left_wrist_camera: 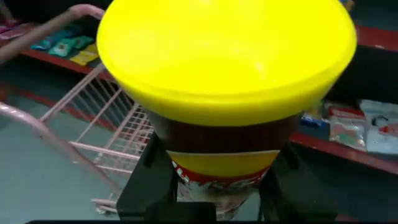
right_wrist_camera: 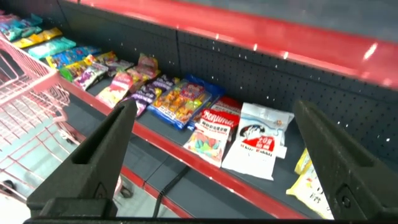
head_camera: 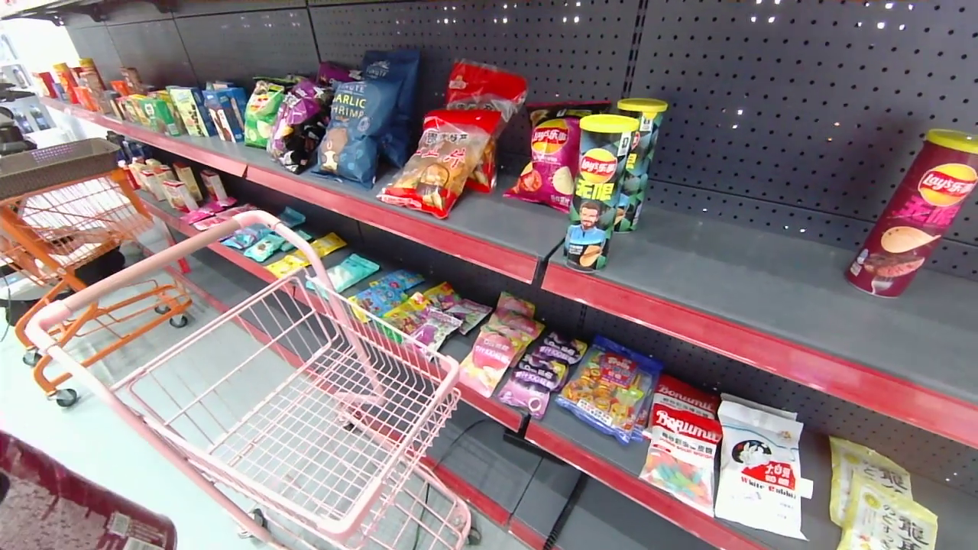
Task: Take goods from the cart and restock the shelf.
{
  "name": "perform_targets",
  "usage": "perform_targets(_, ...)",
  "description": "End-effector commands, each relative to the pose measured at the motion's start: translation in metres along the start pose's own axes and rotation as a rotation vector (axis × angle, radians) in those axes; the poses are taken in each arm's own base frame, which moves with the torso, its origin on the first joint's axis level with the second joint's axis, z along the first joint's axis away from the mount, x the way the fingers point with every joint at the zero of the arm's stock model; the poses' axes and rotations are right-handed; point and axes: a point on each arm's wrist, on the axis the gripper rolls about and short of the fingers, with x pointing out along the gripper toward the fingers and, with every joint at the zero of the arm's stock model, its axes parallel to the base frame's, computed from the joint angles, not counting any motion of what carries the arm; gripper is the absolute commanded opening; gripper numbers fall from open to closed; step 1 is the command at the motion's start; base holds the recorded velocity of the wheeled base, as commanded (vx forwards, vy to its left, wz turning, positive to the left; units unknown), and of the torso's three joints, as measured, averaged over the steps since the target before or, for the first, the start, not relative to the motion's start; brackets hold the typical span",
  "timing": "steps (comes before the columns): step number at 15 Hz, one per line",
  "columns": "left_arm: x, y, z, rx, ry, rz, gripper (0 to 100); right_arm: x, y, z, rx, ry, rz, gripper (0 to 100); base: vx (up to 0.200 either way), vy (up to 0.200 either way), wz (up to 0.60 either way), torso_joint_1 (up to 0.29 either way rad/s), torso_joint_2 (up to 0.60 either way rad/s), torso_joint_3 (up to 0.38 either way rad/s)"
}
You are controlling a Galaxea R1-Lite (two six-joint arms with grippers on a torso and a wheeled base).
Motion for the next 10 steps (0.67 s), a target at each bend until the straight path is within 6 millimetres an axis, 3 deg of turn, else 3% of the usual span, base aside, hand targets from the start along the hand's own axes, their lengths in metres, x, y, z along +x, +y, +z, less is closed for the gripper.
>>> perform_targets(1, -0.006, 0.001, 0.001, 0.0, -0.04, 0.056, 0, 0.0, 0.0, 0.0, -0.001, 0.001, 0.002, 100, 0.0, 0.0, 0.0, 0.246, -0.61, -0.364)
perform_targets(3, -0.007, 0.001, 0.004, 0.005, -0.054, 0.058, 0, 0.0, 0.0, 0.0, -0.001, 0.001, 0.002, 100, 0.0, 0.0, 0.0, 0.144, -0.39, -0.195)
perform_targets(5, -0.009, 0.0, 0.007, 0.009, -0.069, 0.05, 0, 0.0, 0.0, 0.0, 0.002, 0.001, 0.002, 100, 0.0, 0.0, 0.0, 0.011, -0.02, -0.025)
perform_targets(10, -0.009, 0.0, 0.015, 0.013, -0.078, 0.056, 0, 0.0, 0.0, 0.0, 0.005, 0.001, 0.005, 100, 0.0, 0.0, -0.6, 0.007, 0.0, -0.006)
